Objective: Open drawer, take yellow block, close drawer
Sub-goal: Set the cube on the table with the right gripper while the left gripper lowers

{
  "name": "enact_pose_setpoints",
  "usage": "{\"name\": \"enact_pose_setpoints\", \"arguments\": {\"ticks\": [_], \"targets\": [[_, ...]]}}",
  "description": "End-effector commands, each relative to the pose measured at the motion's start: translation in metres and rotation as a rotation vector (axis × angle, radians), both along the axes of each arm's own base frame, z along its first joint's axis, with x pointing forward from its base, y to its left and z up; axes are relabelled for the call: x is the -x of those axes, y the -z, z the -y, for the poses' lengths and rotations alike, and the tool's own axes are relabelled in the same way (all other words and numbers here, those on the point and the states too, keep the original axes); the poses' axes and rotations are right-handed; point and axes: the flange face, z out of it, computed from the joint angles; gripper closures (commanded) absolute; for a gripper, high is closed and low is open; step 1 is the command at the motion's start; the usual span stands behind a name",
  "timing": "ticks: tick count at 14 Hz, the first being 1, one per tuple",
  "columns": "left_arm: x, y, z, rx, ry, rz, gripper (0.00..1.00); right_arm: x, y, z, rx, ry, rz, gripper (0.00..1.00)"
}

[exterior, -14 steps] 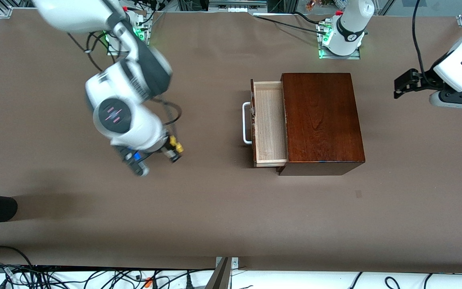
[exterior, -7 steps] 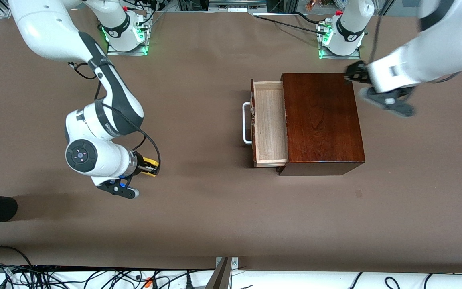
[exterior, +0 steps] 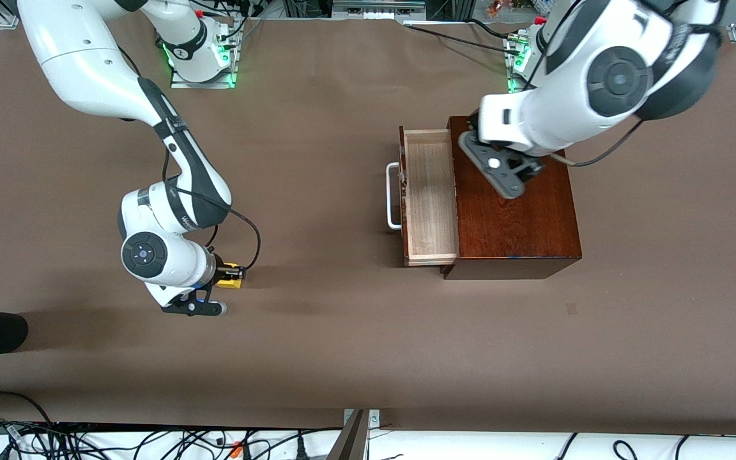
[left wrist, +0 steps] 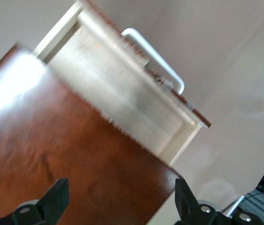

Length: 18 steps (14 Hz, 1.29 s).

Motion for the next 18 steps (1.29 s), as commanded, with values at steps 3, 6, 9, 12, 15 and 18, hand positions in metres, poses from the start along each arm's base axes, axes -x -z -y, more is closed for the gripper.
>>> {"name": "enact_pose_setpoints", "arguments": {"ticks": [3, 6, 9, 12, 15, 18], "targets": [[-0.005, 0.032, 0.055, 0.194, 0.415, 0.126, 0.0, -0.004, 0.028, 0.011, -0.005, -0.078, 0.023, 0.87], [-0.004, 0.066, 0.095, 0.31, 0.739, 0.222, 0.0, -0.007, 0.036, 0.011, -0.015, -0.105, 0.043, 0.87], [0.024, 0.103, 0.141, 0.32, 0.84, 0.316, 0.0, -0.007, 0.036, 0.011, -0.015, -0.095, 0.044, 0.72], [0.033, 0.137, 0.164, 0.202, 0.821, 0.32, 0.0, -0.011, 0.032, 0.009, -0.018, -0.081, 0.076, 0.0], [0.039, 0.169, 0.179, 0.127, 0.812, 0.32, 0.0, -0.012, 0.019, 0.012, -0.013, -0.073, 0.084, 0.0], [0.041, 0.195, 0.187, 0.079, 0.815, 0.327, 0.0, -0.009, -0.033, 0.022, 0.026, -0.061, 0.063, 0.0]]}}
